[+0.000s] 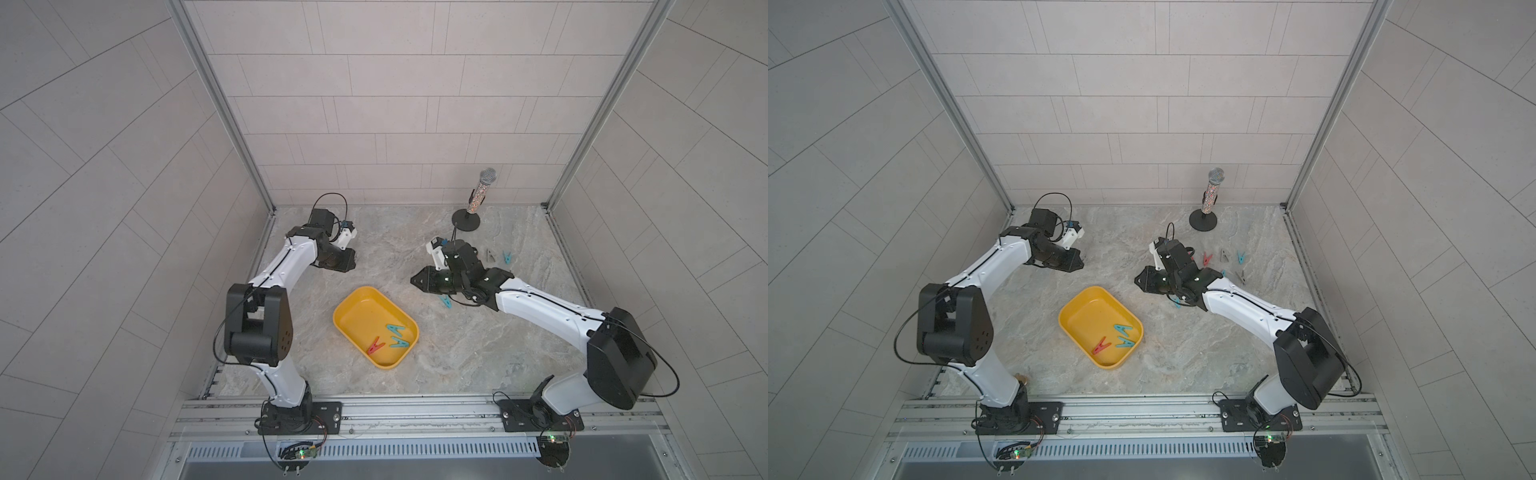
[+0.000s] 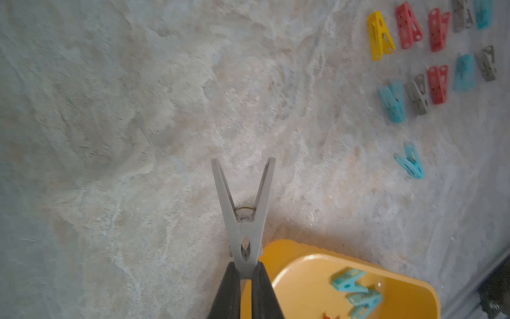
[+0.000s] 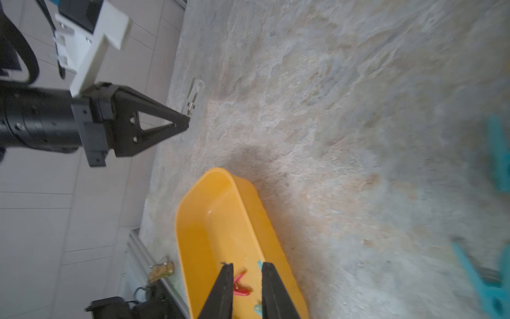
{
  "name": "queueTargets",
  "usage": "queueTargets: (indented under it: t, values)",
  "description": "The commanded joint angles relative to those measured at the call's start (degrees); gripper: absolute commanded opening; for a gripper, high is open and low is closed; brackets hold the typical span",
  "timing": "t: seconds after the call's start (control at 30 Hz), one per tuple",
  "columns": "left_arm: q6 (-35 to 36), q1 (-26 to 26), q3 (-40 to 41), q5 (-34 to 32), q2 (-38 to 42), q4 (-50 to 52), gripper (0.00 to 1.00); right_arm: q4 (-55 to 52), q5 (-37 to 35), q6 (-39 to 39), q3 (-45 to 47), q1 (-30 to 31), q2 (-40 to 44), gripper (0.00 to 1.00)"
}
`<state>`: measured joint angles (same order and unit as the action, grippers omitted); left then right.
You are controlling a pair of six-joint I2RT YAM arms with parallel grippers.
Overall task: Take the clothespins out of the storage box
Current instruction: Pick up the clothespin from the center of the board, then place the clothespin at the center of the board.
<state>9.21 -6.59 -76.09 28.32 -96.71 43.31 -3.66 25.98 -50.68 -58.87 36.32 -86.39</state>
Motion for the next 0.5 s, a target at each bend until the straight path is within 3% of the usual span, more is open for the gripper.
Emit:
queueTargets:
  t: [0.0,0.2,0.47]
  values:
    - [2.53,-1.97,3.30,3.86,4.72,3.18,0.10,15.09,7.18,-11.99,2.45,-0.06,-3.20,0.26]
    - [0.84,-5.17,5.18,4.02,7.69,3.25,0.10,29.75,8.98,-24.07,2.21,1.07,-10.60,0.31]
    - [-0.95,-6.68,4.25,4.62,8.34,3.27,0.10,29.88,7.03,-25.52,-2.41,2.18,-14.52,0.32]
